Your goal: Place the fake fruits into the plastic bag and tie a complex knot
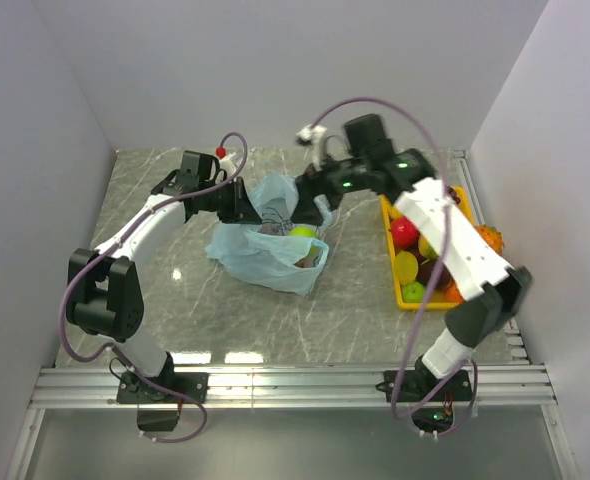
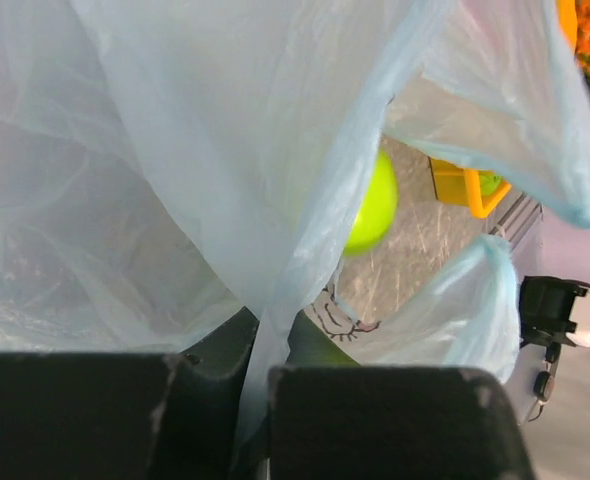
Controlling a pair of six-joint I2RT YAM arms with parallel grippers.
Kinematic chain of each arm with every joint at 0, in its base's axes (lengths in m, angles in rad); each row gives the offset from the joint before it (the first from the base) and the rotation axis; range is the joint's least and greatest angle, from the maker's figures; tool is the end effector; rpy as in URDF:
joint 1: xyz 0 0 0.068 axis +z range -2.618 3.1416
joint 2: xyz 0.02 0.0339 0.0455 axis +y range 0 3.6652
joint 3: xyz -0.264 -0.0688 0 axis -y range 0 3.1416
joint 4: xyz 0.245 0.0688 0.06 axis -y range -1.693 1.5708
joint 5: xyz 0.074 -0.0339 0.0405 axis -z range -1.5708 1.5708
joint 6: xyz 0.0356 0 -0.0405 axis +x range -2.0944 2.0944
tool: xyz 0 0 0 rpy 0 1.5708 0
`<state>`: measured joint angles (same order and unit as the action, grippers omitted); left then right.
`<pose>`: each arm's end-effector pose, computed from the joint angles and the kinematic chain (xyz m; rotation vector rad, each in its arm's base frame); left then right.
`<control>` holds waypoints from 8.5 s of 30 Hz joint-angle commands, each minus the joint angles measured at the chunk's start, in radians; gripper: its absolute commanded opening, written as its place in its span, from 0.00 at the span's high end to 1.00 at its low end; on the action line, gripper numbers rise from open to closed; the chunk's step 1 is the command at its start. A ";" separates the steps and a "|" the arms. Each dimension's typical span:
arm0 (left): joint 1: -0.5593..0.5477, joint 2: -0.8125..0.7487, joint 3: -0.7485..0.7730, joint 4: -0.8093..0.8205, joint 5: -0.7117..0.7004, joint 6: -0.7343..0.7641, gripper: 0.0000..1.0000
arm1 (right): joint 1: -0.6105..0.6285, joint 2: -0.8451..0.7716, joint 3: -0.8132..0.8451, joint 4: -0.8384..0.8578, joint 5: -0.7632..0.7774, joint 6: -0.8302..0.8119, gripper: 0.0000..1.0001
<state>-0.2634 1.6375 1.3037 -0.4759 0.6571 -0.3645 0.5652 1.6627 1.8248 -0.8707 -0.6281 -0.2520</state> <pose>0.3412 -0.1145 0.2793 0.2059 2.4163 -1.0759 0.2881 0.2075 0.4082 -1.1968 1.9222 0.8791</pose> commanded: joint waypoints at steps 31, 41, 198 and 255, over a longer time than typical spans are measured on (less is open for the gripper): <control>0.001 -0.027 -0.067 0.063 -0.042 0.010 0.97 | -0.689 -0.041 -0.269 -0.149 0.651 0.005 0.19; 0.000 -0.024 -0.069 0.071 -0.045 0.001 0.97 | -0.700 0.097 -0.240 -0.165 0.590 0.026 0.20; 0.021 0.091 0.052 -0.003 0.010 0.059 0.98 | 0.122 0.089 -0.318 0.332 0.064 0.085 0.47; 0.018 0.045 -0.041 0.002 0.003 0.070 0.97 | -0.542 -0.040 -0.588 -0.163 0.470 0.002 0.14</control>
<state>-0.2417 1.7287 1.2617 -0.4831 0.6571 -0.3012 0.0219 1.5982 1.2484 -1.0599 -0.1726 -0.2695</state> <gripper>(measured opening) 0.033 0.863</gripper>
